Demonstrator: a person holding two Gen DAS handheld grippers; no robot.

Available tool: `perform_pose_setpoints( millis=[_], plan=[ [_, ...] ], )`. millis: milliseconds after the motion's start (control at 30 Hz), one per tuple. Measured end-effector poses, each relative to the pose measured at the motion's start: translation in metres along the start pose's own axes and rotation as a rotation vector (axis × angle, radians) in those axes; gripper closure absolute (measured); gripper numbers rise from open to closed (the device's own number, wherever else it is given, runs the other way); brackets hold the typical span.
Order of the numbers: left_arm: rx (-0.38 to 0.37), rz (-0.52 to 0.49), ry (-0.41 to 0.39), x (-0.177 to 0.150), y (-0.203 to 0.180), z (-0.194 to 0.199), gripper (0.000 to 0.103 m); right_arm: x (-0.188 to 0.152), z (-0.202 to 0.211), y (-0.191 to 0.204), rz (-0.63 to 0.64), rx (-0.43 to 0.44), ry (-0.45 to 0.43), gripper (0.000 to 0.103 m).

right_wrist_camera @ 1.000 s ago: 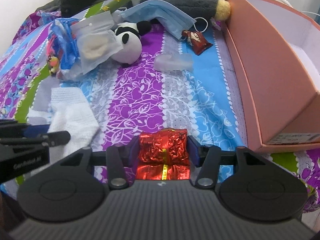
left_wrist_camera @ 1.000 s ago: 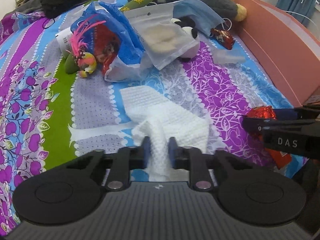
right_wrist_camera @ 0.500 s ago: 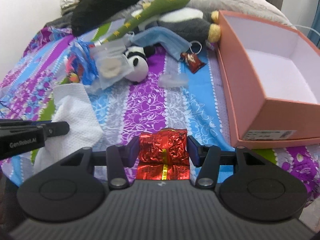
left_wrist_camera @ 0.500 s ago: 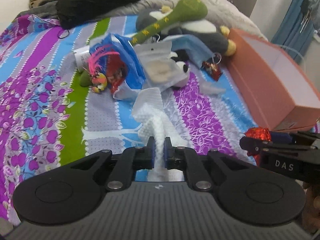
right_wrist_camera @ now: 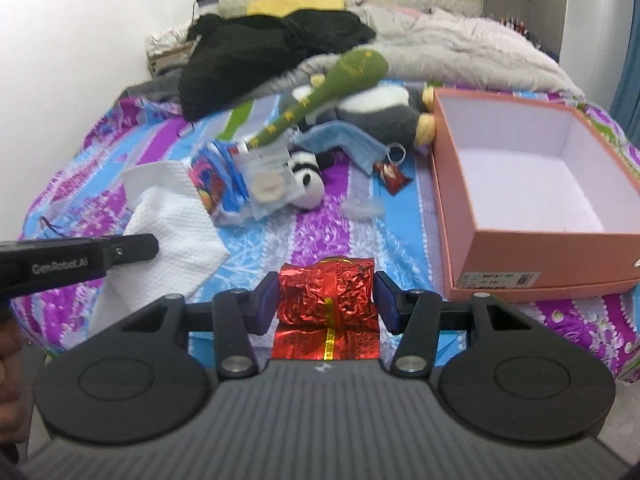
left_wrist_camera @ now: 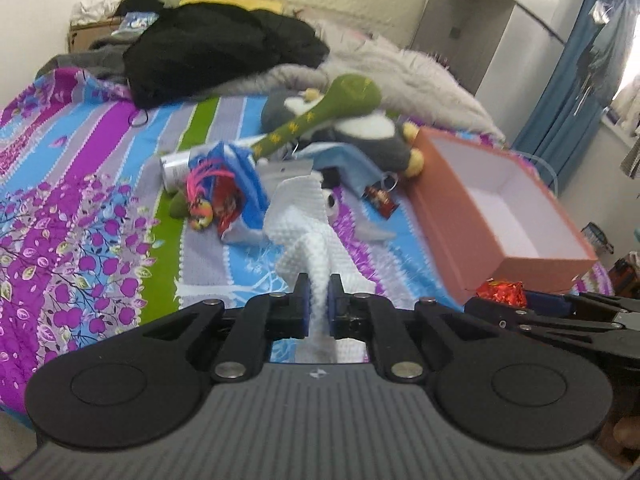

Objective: Organize soft objects
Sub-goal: 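Lift the white tissue with the left gripper while the right gripper lifts the red candy, then carry both items over the pink box and open both grippers to drop them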

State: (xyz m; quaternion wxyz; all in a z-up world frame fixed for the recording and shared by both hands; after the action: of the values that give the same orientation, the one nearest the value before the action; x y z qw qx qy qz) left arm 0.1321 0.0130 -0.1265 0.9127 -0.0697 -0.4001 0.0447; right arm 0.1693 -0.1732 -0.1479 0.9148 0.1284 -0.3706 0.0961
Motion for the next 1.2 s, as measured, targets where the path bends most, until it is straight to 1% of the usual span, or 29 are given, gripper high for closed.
perform_pose_setpoints(
  millis=[167,367,533,700,833,900,1033,1200],
  plan=[
    [-0.03,0.023,-0.032,0.005,-0.008,0.025,0.093,0.005,0.027,0.005,0.01,0.016,-0.037,0.049],
    [-0.064,0.02,-0.071,0.012,-0.024,0.05,0.093,0.011,0.056,0.005,0.017,0.02,-0.081,0.049],
    [-0.121,0.001,-0.084,0.016,-0.05,0.058,0.093,0.012,0.085,-0.013,-0.017,-0.013,-0.131,0.049],
    [-0.184,-0.046,-0.088,0.018,-0.085,0.058,0.093,0.01,0.109,-0.037,-0.054,-0.07,-0.16,0.049],
    [-0.233,-0.061,-0.079,0.02,-0.11,0.051,0.093,0.008,0.115,-0.057,-0.088,-0.104,-0.161,0.049],
    [-0.255,-0.053,-0.052,0.023,-0.119,0.042,0.093,0.011,0.114,-0.066,-0.108,-0.12,-0.161,0.049],
    [-0.271,-0.079,-0.034,0.033,-0.135,0.024,0.093,0.019,0.107,-0.083,-0.129,-0.14,-0.157,0.049],
    [-0.292,-0.121,-0.029,0.055,-0.154,-0.007,0.093,0.036,0.087,-0.103,-0.157,-0.161,-0.145,0.049]
  ],
)
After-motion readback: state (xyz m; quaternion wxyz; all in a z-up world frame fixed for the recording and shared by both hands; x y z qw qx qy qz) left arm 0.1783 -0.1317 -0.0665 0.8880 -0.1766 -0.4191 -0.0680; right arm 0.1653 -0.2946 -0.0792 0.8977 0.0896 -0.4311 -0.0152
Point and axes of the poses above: each gripper's, at about its wrist camera, not at the fingertips, and z roughly against the way its jaws point, y to its left, x to its top, the point moved 6 cm from there along -z, roughly the way its jaws point, and after that the axes turned 5 degrees about -z, right-handed, at the moved point
